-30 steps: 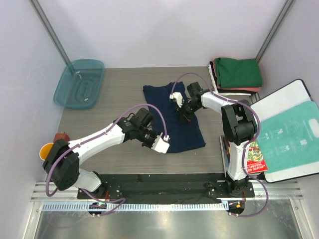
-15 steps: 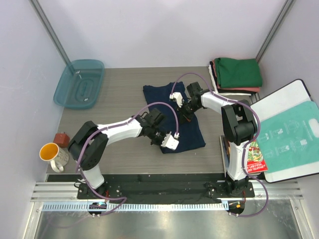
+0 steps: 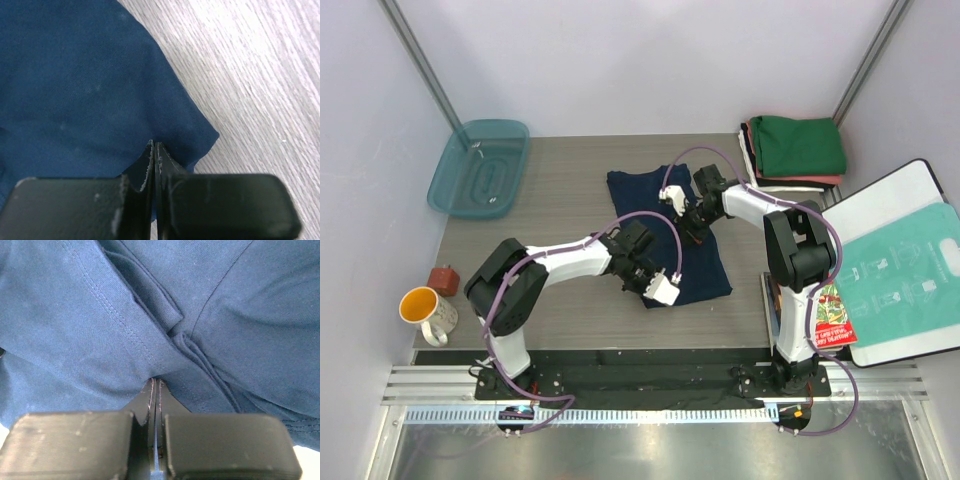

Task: Fold and stack the t-shirts
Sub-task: Fold the tshirt

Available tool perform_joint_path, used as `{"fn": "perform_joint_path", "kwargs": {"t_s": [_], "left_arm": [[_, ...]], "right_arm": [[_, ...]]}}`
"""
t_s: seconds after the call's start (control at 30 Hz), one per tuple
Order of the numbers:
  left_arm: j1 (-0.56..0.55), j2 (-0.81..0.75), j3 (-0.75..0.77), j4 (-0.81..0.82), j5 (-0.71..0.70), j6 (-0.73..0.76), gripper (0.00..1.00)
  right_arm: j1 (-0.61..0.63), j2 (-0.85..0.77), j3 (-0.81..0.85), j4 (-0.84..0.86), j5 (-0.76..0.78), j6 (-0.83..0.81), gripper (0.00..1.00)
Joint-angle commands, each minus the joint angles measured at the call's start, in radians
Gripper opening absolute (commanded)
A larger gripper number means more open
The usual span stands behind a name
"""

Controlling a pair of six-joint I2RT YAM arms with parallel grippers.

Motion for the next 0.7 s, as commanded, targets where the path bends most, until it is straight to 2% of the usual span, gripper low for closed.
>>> {"fn": "perform_joint_path", "kwargs": {"t_s": [0.0, 0.03, 0.07, 0.17, 0.4, 0.47, 0.5, 0.57, 0.6, 0.63, 0.67], "left_arm": [[0.002, -0.023, -0.009, 0.016, -0.065, -0.019, 0.00], [0.000, -0.047, -0.010, 0.019, -0.062, -0.030, 0.00], [0.000, -0.064, -0.009, 0.019, -0.059, -0.036, 0.00], [-0.001, -0.133, -0.018, 0.019, -0.048, -0.056, 0.00], [-0.020, -0.313, -0.058, 0.017, -0.079, -0.067, 0.00], [-0.030, -0.358, -0.059, 0.011, -0.082, -0.061, 0.13], [-0.037, -0.371, -0.058, 0.007, -0.085, -0.059, 0.21], [-0.052, -0.399, -0.050, -0.009, -0.094, -0.036, 0.25], [-0.060, -0.406, -0.046, -0.009, -0.099, -0.033, 0.32], [-0.064, -0.411, -0.039, -0.009, -0.103, -0.035, 0.37], [-0.066, -0.416, -0.024, -0.009, -0.110, -0.041, 0.44]], "right_arm": [[0.005, -0.036, -0.018, 0.052, 0.093, -0.025, 0.01], [0.005, -0.047, -0.019, 0.052, 0.093, -0.023, 0.03], [0.005, -0.059, -0.021, 0.052, 0.094, -0.022, 0.11], [0.005, -0.127, -0.018, 0.051, 0.103, -0.019, 0.26], [0.003, -0.339, -0.053, 0.048, 0.143, -0.062, 0.49], [0.003, -0.395, -0.059, 0.038, 0.146, -0.055, 0.55], [0.002, -0.411, -0.062, 0.040, 0.157, -0.002, 0.61], [0.000, -0.464, -0.079, 0.038, 0.171, 0.027, 0.69], [0.000, -0.484, -0.087, 0.038, 0.182, 0.059, 0.72], [0.002, -0.512, -0.093, 0.038, 0.206, 0.070, 0.80], [0.000, -0.559, -0.098, 0.037, 0.223, 0.076, 0.81]]}}
